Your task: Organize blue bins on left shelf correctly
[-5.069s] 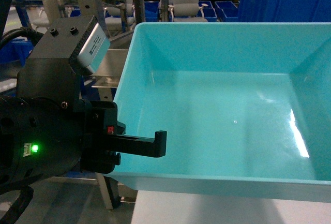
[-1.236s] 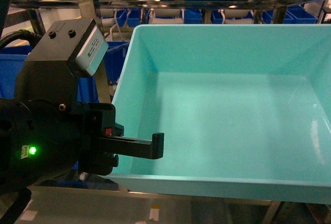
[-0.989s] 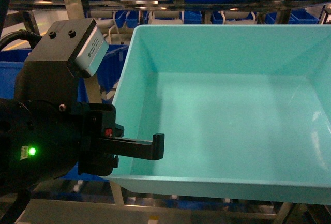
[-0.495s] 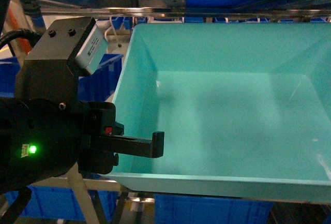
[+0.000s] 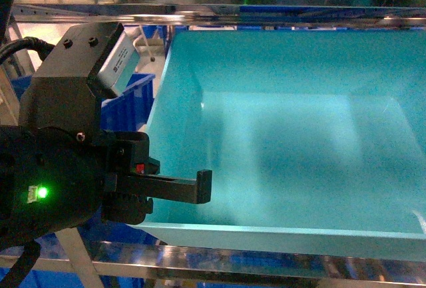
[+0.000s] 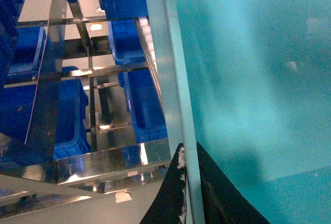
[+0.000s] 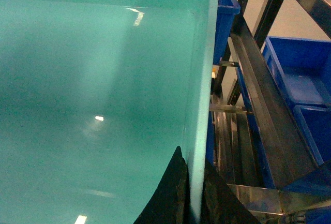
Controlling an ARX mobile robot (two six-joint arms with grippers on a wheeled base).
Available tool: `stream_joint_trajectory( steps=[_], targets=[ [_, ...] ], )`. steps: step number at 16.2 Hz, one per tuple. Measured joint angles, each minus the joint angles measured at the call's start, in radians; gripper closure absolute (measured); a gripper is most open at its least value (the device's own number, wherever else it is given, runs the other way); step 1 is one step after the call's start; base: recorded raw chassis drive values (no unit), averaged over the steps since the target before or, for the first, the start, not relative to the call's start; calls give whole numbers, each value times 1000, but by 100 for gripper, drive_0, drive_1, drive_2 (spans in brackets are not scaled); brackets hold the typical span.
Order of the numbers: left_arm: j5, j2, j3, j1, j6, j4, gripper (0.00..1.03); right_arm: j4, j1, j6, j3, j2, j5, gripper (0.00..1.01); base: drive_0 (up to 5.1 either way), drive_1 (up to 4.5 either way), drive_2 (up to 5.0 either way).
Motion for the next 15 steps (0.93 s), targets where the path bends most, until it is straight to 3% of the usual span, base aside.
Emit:
stream_joint_trajectory(
  steps=[2,3,5,6,8,15],
  targets=[
    [0,0,0,0,0,1,101,0,0,0,0,0,0,99,3,431,-424],
    [2,124,50,6,-1,33,101,55,16,-13,27,89,32,99,3,431,-424],
    [51,409,262,49,19,-14,101,55,47,-81,264,424,73,99,3,431,-424],
    [60,495,337,57,30,-59,101,11,46,-75,316,510,75,99,3,431,-424],
    [94,621,461,57,33,-165,101,-31,14,-26,335,644,54,99,0,0,0],
    [95,690,527,48,27,-222,101,-48,-3,-22,363,699,45,99,0,0,0]
  ],
)
